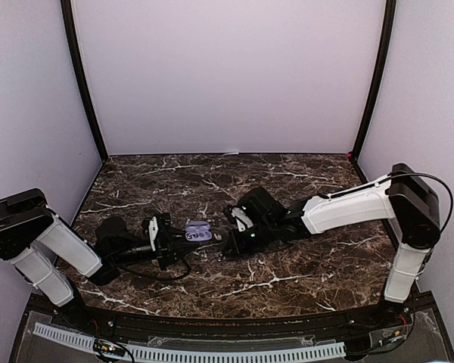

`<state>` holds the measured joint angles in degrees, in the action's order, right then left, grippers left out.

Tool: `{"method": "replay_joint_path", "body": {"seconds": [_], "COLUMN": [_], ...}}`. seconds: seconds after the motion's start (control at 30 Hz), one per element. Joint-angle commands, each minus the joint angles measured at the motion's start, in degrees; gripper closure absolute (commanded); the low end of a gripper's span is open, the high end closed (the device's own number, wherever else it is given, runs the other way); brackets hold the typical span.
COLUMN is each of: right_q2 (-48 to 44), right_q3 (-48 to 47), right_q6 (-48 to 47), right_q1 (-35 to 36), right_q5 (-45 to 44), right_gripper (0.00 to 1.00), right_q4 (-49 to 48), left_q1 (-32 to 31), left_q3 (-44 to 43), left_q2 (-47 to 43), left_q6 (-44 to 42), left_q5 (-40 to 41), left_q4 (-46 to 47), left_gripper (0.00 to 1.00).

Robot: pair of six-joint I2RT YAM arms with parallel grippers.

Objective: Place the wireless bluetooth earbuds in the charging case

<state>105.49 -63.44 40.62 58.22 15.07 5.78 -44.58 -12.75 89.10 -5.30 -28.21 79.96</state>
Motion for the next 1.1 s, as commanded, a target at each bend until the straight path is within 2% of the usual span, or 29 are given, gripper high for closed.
{"method": "replay_joint_path", "body": {"seconds": [0.0,0.17,0.33,0.6,1.07], "right_q2": [-6.3,-12.2,-18.8,-22.4,-27.5], "right_q3": [2.0,4.5,6.7,5.7,9.6], "right_q6": [-5.8,-12.0,-18.5,-28.5,-35.1], "right_q1": [-0.1,0.4,2.3,6.9,8.7], "right_q5": [-8.1,-14.2,-17.5,-24.2,-25.6], "right_gripper": [1.0,1.0,1.0,1.0,1.0], "right_q4": [4.0,6.4,4.0,0.4,-6.9], "left_q1": [-0.2,-0.2,-0.2,-0.2,-0.2], "left_q3": [0.7,0.5,-0.6,-2.0,-3.6], "left_q2": [-0.9,-0.5,1.0,2.7,3.2], "left_q6": [-0.7,-1.1,-0.3,1.3,3.0], "left_q5": [-0.6,-1.5,-4.4,-7.5,-9.8], "left_q4": [0.7,0.4,0.2,-0.5,-2.9], "left_gripper": [0.89,0.89,0.89,0.89,0.89]}}
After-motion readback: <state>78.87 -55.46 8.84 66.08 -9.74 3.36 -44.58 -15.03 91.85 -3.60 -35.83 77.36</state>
